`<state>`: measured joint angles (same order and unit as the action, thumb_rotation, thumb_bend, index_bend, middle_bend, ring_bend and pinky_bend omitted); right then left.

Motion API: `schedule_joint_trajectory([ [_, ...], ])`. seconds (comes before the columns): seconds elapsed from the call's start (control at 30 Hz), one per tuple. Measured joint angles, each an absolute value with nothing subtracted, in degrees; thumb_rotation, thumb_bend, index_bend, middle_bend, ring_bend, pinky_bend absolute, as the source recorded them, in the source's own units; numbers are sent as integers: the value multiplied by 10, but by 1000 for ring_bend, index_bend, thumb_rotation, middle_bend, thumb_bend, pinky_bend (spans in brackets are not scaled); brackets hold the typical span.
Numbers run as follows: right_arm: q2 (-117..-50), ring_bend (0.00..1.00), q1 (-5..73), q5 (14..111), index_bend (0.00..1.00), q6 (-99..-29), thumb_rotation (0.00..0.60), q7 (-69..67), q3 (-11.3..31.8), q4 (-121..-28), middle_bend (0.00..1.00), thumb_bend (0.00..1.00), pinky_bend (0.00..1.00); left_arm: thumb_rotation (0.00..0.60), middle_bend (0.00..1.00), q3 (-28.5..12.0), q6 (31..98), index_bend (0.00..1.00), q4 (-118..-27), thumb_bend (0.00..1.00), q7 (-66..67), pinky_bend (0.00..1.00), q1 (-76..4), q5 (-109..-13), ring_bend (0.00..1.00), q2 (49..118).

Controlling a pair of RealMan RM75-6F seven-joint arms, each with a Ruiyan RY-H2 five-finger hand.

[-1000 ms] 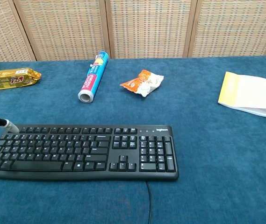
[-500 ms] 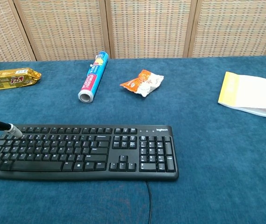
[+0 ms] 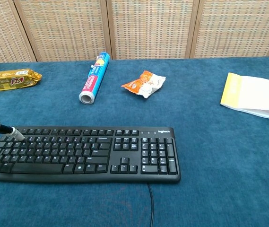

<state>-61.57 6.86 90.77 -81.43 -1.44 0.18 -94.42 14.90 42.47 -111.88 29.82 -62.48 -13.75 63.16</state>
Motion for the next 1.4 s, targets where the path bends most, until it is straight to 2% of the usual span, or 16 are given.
schedule_joint_trajectory([
  [0.47, -616, 0, 68, 909, 0, -816, 600, -14, 2, -943, 0, 47, 0, 600, 638, 156, 425, 0, -1113, 938, 288, 371, -632, -135, 614, 640],
  [0.67, -617, 0, 69, 909, 0, -815, 600, -13, 1, -942, 0, 47, 0, 600, 638, 146, 433, 0, -1141, 907, 272, 371, -627, -168, 614, 612],
  [0.77, -617, 0, 69, 910, 0, -814, 600, -12, 1, -942, 0, 48, 0, 600, 611, 134, 448, 0, -1171, 790, 255, 371, -619, -203, 595, 579],
  [0.87, -618, 0, 69, 910, 0, -813, 600, -10, 0, -942, 0, 47, 0, 600, 371, 120, 473, 0, -1202, 653, 227, 349, -597, -259, 409, 546],
  [0.93, -618, 0, 69, 910, 0, -813, 600, -10, 0, -942, 0, 46, 0, 600, 175, 113, 495, 0, -1217, 557, 206, 257, -572, -310, 242, 528],
  [1.0, -618, 0, 69, 910, 0, -813, 600, -9, 0, -942, 0, 48, 0, 600, 40, 107, 522, 0, -1229, 442, 184, 117, -542, -365, 79, 516],
  [1.03, -619, 0, 69, 910, 0, -813, 600, -9, 0, -942, 0, 49, 0, 600, 3, 105, 541, 0, -1234, 369, 172, 50, -523, -397, 20, 511],
  [1.1, -619, 0, 69, 908, 0, -812, 600, -7, 1, -942, 0, 48, 0, 600, 0, 104, 569, 0, -1237, 252, 159, 1, -497, -436, 0, 509],
  [1.23, -620, 0, 69, 905, 0, -811, 600, -3, 1, -941, 0, 46, 0, 600, 0, 108, 684, 0, -1213, 50, 140, 0, -411, -550, 0, 531],
  [1.4, -623, 0, 71, 898, 0, -807, 600, 4, 5, -941, 0, 43, 0, 600, 0, 117, 855, 0, -1088, 12, 154, 0, -295, -671, 0, 622],
])
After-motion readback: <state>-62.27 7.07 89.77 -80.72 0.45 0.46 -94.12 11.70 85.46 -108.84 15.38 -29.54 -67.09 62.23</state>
